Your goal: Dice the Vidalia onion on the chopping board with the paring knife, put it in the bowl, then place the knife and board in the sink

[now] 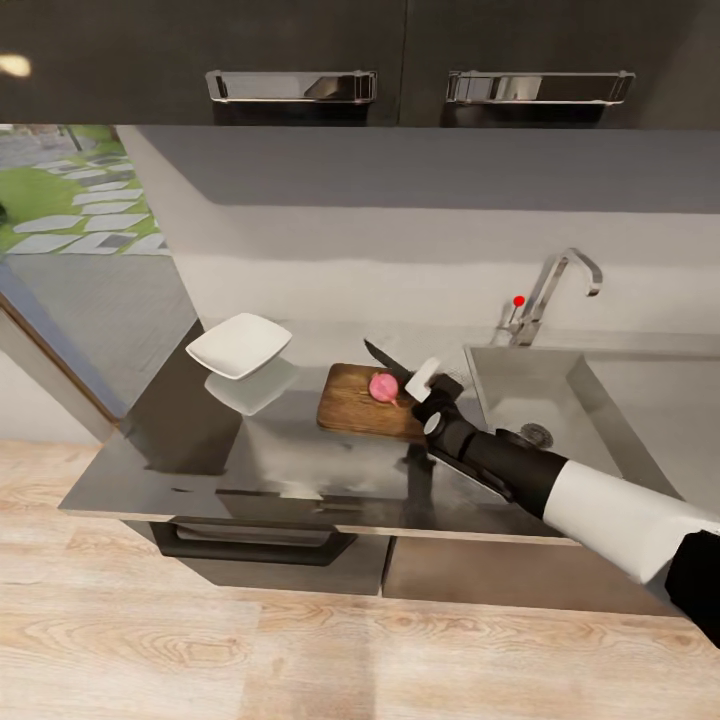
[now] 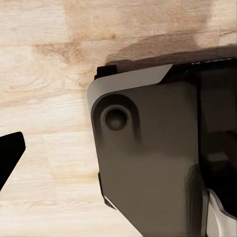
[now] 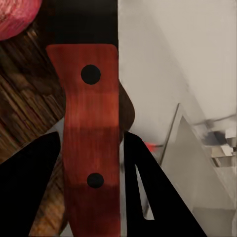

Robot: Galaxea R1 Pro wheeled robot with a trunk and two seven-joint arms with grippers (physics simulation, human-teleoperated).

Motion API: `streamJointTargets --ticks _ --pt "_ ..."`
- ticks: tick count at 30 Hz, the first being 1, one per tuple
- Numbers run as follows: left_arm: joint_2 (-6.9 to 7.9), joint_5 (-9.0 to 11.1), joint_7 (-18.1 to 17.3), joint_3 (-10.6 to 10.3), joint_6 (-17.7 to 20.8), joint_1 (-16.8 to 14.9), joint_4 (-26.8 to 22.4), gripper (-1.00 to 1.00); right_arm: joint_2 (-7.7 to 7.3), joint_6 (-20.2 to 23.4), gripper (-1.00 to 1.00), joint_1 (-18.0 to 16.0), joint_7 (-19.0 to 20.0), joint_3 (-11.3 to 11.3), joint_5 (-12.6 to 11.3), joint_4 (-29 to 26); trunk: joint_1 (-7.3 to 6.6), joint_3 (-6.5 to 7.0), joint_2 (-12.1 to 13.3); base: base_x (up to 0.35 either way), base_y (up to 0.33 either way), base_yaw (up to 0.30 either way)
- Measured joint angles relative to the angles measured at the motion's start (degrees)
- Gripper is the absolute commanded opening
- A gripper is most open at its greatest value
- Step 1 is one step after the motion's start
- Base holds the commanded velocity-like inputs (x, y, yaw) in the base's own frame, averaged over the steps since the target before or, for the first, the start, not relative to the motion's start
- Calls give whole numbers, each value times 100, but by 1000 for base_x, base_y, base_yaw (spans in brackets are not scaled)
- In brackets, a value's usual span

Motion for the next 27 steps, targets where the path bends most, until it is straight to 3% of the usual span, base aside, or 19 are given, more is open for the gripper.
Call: streamJointTargets --ticks 14,19,27 --pt "56 -9 -15 0 -21 0 -6 100 453 82 -100 -48 -90 458 421 -452 0 0 0 0 0 0" --pt "54 -9 -15 0 -18 0 -7 100 615 96 -100 -49 -95 361 585 -523 0 0 0 0 0 0" --pt "54 -6 -15 0 -17 0 -6 100 585 122 -100 -48 -154 317 834 -505 0 0 0 0 0 0"
